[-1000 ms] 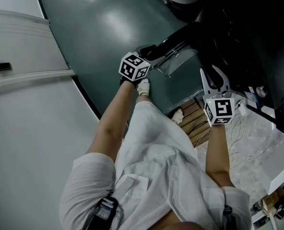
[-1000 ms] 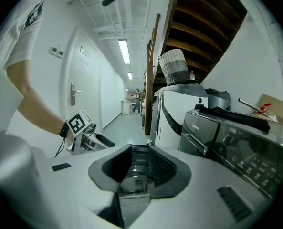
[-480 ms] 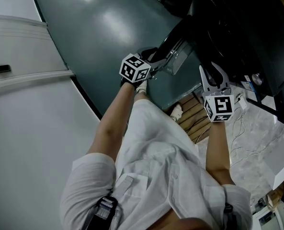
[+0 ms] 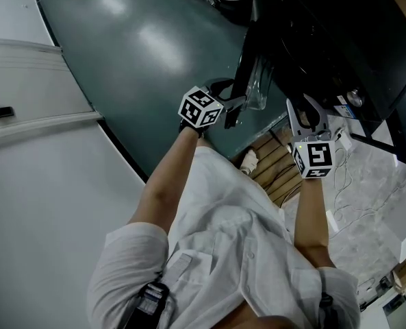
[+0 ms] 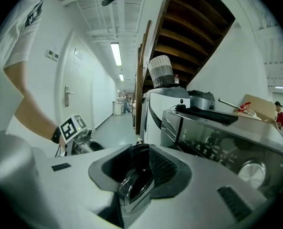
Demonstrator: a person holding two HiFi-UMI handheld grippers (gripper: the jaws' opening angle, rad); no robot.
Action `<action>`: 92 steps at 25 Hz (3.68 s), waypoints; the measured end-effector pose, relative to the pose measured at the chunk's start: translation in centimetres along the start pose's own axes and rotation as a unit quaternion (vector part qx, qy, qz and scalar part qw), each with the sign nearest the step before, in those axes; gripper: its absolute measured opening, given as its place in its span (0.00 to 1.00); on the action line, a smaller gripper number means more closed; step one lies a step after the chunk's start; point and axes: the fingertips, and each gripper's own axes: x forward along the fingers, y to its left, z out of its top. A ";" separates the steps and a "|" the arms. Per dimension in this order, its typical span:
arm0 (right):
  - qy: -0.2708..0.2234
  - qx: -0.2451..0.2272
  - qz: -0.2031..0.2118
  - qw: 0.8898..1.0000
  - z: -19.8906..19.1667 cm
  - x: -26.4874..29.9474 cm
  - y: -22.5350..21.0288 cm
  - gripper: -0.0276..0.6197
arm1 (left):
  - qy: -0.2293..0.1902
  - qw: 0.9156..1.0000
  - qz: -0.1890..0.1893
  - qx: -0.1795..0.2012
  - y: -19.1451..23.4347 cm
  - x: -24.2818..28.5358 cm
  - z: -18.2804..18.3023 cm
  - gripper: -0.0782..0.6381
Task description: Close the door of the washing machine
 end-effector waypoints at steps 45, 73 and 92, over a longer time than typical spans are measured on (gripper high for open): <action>0.021 0.054 -0.140 0.988 -8.3 -14.3 -13.4 0.24 | -0.026 0.994 0.001 0.102 -10.0 22.8 8.6 0.43; 0.019 0.074 -0.133 0.988 -10.3 -13.9 -16.1 0.24 | -0.043 0.972 0.162 0.162 -8.7 24.3 9.2 0.35; 0.019 0.066 -0.123 0.990 -10.2 -12.1 -16.0 0.24 | -0.023 0.974 0.183 0.131 -8.7 25.2 9.8 0.35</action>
